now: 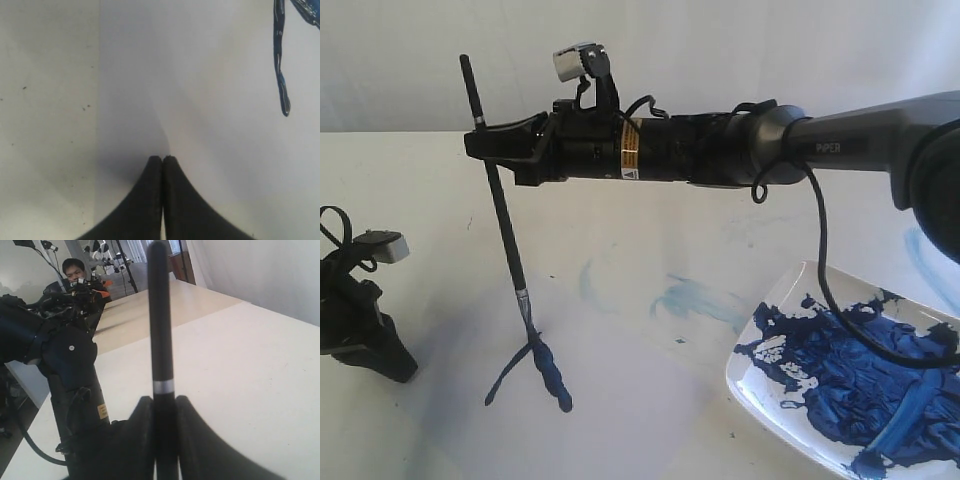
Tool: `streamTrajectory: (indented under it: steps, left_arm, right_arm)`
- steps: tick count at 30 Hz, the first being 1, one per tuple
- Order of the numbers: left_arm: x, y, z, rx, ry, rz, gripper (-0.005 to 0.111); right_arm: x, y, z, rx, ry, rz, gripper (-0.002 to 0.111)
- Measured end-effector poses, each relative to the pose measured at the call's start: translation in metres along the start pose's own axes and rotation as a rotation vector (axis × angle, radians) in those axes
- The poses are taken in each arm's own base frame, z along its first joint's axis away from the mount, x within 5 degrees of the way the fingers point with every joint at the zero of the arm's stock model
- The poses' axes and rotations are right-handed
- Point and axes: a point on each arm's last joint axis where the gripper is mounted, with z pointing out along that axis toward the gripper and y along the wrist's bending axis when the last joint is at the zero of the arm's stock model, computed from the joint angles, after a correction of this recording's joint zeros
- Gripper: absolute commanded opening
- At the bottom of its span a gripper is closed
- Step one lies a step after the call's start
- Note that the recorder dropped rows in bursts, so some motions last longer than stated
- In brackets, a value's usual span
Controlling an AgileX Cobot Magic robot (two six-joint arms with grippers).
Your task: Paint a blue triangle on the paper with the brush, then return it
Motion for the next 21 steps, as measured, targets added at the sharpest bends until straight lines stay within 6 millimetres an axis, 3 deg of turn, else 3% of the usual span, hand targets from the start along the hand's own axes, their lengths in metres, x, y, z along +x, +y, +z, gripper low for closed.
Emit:
streamTrajectory:
  steps: [4,8,14,21]
  left_arm:
    - [0.000,0.000,0.000,0.000,0.000,0.000,0.000]
    - [0.000,0.000,0.000,0.000,0.000,0.000,0.000]
    - [0.000,0.000,0.000,0.000,0.000,0.000,0.000]
    - [0.000,0.000,0.000,0.000,0.000,0.000,0.000]
  right_arm:
    - [-0.009,0.004,-0.001,-0.005,-0.012,-0.022,0.000]
    - [-0.030,0.017,-0.004,-0.037,-0.036,-0.068,0.000]
    - [-0.059,0.045,-0.012,-0.112,-0.003,-0.107,0.000]
    - [-0.061,0.093,-0.001,-0.058,-0.036,-0.122,0.000]
